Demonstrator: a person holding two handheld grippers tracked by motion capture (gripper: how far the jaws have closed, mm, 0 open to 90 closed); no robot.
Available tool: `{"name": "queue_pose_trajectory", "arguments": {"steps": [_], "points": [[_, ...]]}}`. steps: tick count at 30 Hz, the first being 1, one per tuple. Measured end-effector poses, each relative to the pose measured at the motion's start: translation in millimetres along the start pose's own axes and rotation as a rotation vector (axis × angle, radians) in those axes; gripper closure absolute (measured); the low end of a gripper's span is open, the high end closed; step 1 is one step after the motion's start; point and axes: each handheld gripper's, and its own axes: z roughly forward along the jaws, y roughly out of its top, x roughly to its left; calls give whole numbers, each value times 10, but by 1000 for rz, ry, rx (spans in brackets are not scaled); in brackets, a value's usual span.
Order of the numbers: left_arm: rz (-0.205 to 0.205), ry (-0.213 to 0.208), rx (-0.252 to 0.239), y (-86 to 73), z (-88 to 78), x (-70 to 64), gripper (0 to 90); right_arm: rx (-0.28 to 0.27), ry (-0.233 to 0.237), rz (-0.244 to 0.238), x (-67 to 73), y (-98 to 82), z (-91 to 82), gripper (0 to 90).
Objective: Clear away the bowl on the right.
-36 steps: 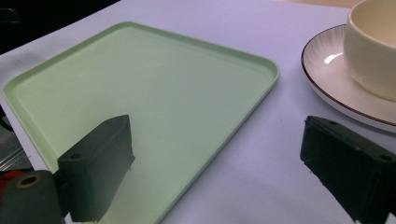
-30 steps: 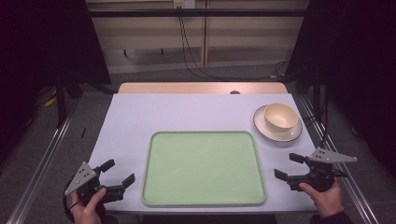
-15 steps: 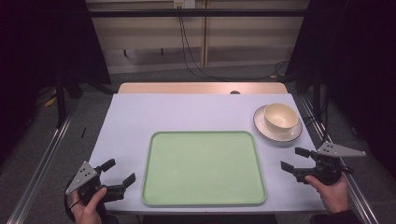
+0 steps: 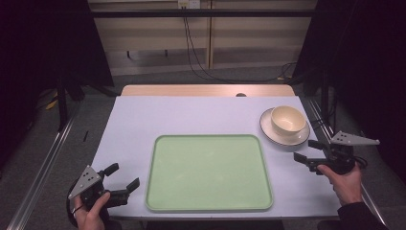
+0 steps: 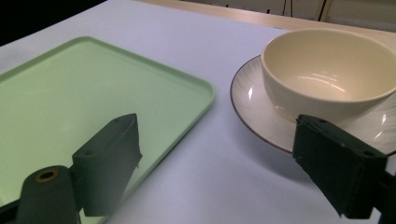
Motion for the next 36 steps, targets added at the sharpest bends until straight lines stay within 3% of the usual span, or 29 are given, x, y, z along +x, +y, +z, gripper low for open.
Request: {"name": "queue_pose_trajectory", "arguments": {"steps": [20, 23, 27, 31, 36], "points": [[1, 2, 8, 0, 12, 1, 16, 26, -89, 36, -582, 275, 146, 170], [3, 5, 8, -1, 9, 6, 16, 40, -112, 39, -683, 325, 225, 171], [0, 4, 9, -2, 13, 3, 16, 81, -101, 41, -799, 355, 349, 171], [2, 4, 11, 1, 23, -1, 16, 134, -139, 12, -852, 426, 489, 170], [8, 3, 11, 1, 16, 4, 16, 154, -159, 11, -910, 476, 637, 176]]}}
